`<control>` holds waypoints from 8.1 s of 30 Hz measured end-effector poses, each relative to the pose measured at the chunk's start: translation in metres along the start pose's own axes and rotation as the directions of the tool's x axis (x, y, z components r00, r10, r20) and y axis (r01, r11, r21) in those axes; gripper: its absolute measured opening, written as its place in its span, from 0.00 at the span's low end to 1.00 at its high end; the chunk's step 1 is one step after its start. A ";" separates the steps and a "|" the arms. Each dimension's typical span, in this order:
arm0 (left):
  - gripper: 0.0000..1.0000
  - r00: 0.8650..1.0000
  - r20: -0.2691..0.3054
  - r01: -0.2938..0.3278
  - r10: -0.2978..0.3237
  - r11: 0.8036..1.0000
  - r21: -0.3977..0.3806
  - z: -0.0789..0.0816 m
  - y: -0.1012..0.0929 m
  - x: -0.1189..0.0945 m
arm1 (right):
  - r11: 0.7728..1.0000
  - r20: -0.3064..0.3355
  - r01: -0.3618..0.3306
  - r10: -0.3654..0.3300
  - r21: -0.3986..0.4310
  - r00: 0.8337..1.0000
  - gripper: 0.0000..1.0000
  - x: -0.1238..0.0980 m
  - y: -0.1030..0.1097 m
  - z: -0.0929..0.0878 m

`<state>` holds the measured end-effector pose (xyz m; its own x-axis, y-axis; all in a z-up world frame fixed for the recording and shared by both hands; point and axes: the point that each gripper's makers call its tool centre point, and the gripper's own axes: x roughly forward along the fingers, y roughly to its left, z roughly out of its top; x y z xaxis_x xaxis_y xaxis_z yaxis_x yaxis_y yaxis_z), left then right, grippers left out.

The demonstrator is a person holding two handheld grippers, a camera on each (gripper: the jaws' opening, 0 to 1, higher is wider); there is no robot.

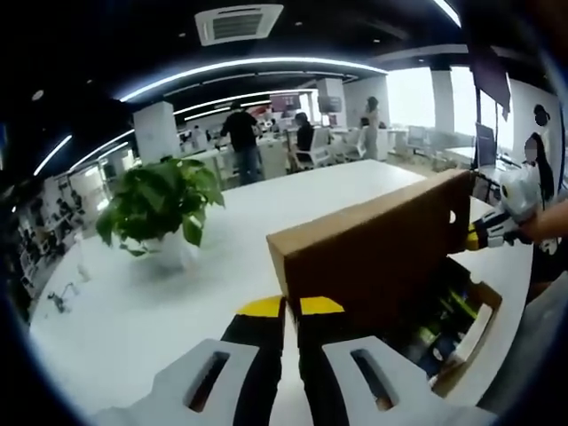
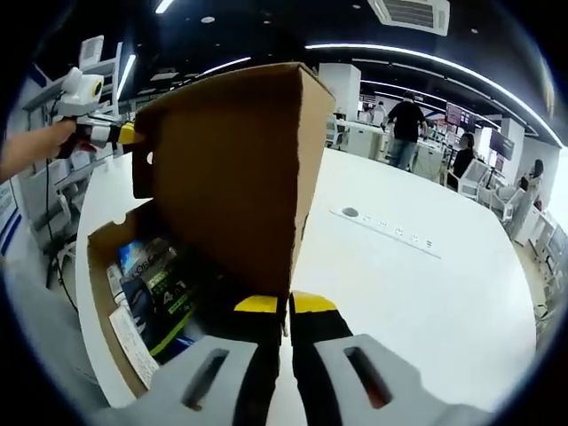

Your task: Operate the shoe box by opening the lid, removing the specified soft item, and placing it in the target area until the item is outside and the box remains undamaged.

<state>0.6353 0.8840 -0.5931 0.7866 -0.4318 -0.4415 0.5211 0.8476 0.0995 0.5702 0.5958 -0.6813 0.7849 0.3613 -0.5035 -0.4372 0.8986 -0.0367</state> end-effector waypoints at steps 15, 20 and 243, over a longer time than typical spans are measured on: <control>0.10 1.000 -0.005 -0.012 0.012 1.000 -0.028 -0.016 0.005 0.005 | 1.000 -0.006 0.021 -0.021 0.013 1.000 0.00 0.005 -0.004 0.002; 0.10 0.999 -0.033 -0.018 0.016 0.998 -0.057 -0.039 -0.001 -0.006 | 1.000 -0.011 0.023 -0.022 0.018 1.000 0.00 0.007 -0.005 0.003; 0.00 0.857 -0.356 0.291 -0.374 0.919 -0.265 -0.140 -0.138 0.006 | 0.965 -0.294 -0.225 0.256 0.134 0.921 0.00 0.029 0.102 -0.041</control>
<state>0.5212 0.8075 -0.7342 0.3611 -0.5769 -0.7326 0.6199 0.7354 -0.2736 0.5304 0.6873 -0.7349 0.4822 0.4894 -0.7266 -0.5395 0.8194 0.1938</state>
